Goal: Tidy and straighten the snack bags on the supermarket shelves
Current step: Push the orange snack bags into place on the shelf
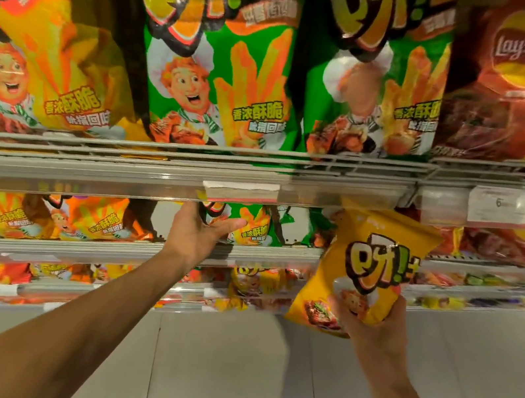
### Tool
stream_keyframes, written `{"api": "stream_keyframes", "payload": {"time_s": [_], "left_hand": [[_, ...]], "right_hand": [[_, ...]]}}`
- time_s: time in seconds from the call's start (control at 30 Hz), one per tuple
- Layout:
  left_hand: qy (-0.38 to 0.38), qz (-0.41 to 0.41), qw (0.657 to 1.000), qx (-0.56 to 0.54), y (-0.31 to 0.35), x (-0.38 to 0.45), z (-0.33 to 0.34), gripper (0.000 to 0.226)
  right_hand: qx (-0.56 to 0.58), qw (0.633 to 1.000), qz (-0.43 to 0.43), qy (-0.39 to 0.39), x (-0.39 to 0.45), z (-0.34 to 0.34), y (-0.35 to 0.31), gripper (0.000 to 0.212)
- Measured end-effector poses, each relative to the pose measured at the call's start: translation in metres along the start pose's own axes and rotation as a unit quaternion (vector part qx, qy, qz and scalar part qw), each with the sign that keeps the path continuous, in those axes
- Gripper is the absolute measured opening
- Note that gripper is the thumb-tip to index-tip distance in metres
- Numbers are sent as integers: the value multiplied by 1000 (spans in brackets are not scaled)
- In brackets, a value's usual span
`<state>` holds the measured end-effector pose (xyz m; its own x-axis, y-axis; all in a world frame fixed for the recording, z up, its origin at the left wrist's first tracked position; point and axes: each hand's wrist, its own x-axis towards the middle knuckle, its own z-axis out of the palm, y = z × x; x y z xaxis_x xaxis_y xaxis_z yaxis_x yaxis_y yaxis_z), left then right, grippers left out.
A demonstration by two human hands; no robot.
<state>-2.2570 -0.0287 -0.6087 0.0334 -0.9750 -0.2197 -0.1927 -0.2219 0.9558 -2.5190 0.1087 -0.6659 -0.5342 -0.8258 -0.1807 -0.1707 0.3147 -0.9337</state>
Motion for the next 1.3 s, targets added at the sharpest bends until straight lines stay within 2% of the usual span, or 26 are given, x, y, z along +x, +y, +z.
{"api": "stream_keyframes", "payload": {"time_s": [0.17, 0.4, 0.67, 0.77, 0.93, 1.0, 1.1, 1.2, 1.3], "left_hand": [[17, 28, 999, 4, -5, -3, 21, 35], [-3, 79, 995, 53, 7, 5, 74, 28], [-23, 42, 989, 143, 2, 8, 74, 26], [-39, 32, 989, 136, 5, 7, 74, 31], [-67, 3, 993, 95, 8, 3, 62, 24], [-77, -6, 995, 58, 7, -1, 55, 29], [-63, 3, 998, 31, -1, -12, 36, 43], [-36, 43, 988, 144, -16, -26, -1, 47], [-22, 88, 943, 319, -40, -39, -51, 51]], "right_hand": [[-3, 1000, 5, -3, -3, -15, 15, 71], [-13, 1000, 12, -13, -3, -27, 30, 73], [-13, 999, 34, -30, -6, -32, 34, 67], [-14, 998, 33, -49, -15, -26, 35, 67], [-5, 996, 35, -80, -35, -15, 32, 82], [-9, 995, 32, -95, -43, -10, 32, 87], [-35, 995, 12, -97, -55, 1, 33, 81], [-57, 994, 5, -97, -72, 22, 25, 81], [-59, 993, 1, -105, -91, 55, 10, 83]]}}
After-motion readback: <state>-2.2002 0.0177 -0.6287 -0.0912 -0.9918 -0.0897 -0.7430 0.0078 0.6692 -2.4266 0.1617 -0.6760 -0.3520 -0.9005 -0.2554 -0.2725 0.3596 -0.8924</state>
